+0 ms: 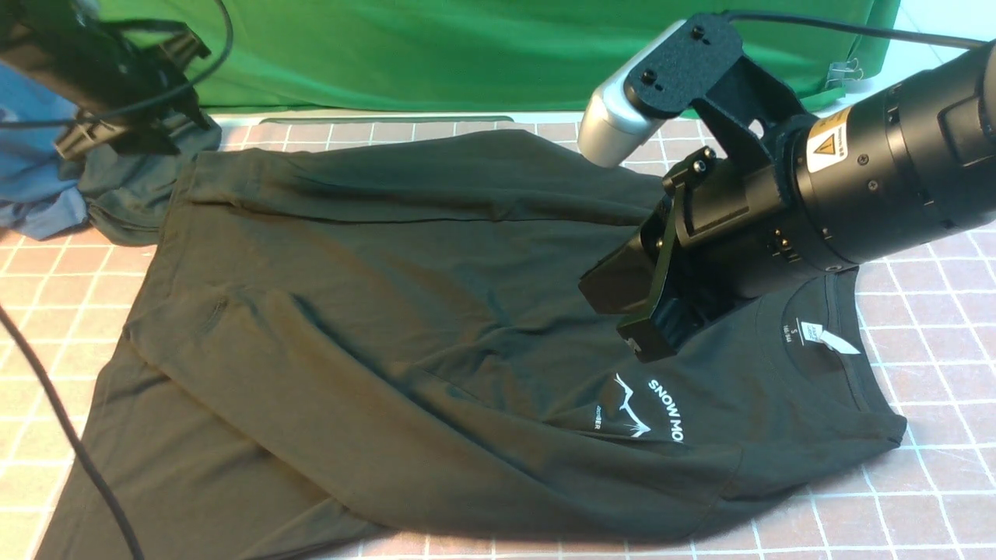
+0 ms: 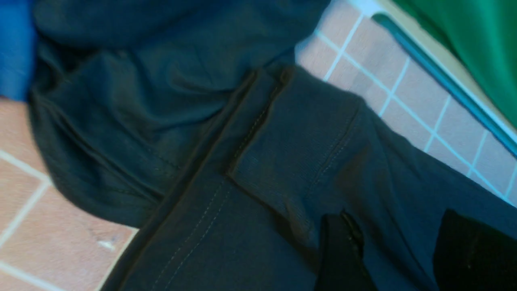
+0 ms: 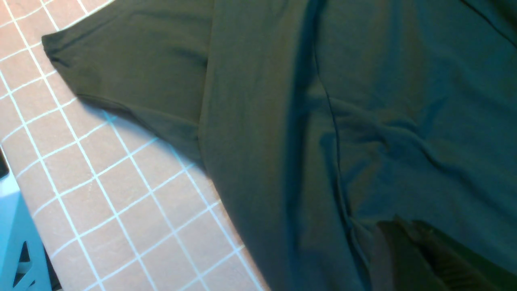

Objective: Fold a long-sleeved shirt over a pink coffee tablecloth.
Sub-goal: 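Grab the top left corner of the dark shirt with the left gripper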

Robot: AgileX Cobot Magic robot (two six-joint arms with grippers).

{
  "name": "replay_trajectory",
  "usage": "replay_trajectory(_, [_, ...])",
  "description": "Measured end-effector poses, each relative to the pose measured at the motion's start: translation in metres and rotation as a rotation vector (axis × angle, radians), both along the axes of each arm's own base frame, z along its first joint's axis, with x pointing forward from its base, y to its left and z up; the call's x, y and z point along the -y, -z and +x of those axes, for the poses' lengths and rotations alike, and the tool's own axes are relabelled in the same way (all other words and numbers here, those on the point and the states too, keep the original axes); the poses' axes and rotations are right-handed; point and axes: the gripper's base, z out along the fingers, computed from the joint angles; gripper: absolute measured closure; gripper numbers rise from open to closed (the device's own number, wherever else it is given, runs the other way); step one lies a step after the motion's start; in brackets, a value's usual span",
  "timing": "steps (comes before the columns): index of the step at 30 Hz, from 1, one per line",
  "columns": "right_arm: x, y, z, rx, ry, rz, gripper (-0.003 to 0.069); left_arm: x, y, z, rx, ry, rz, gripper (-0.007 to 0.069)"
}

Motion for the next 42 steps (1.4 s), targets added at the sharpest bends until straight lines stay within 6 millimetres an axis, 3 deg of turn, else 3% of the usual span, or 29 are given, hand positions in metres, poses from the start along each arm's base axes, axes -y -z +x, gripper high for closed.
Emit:
replay_trajectory(5, [-0.002, 0.006, 0.003, -0.020, 0.006, -0.007, 0.0589, -0.001, 0.024, 0.007, -0.039, -0.052, -0.048, 0.0283])
replay_trajectory(20, [-0.006, 0.013, 0.008, -0.038, 0.012, -0.018, 0.0589, -0.001, 0.060, 0.012, -0.119, -0.096, -0.094, 0.0283])
replay_trajectory(33, [-0.006, 0.013, 0.008, -0.039, 0.013, -0.017, 0.0589, -0.005, 0.063, 0.020, -0.033, -0.118, -0.068, 0.0290])
replay_trajectory(38, [-0.006, 0.013, 0.008, -0.040, 0.013, -0.018, 0.0589, -0.005, 0.072, 0.021, -0.053, -0.113, -0.069, 0.0367])
replay_trajectory(41, [-0.006, 0.013, 0.008, -0.040, 0.013, -0.018, 0.0585, -0.004, 0.076, 0.020, -0.072, -0.088, -0.073, 0.0484])
replay_trajectory(42, [-0.006, 0.013, 0.008, -0.040, 0.013, -0.018, 0.0585, -0.004, 0.076, 0.020, -0.071, -0.085, -0.071, 0.0491])
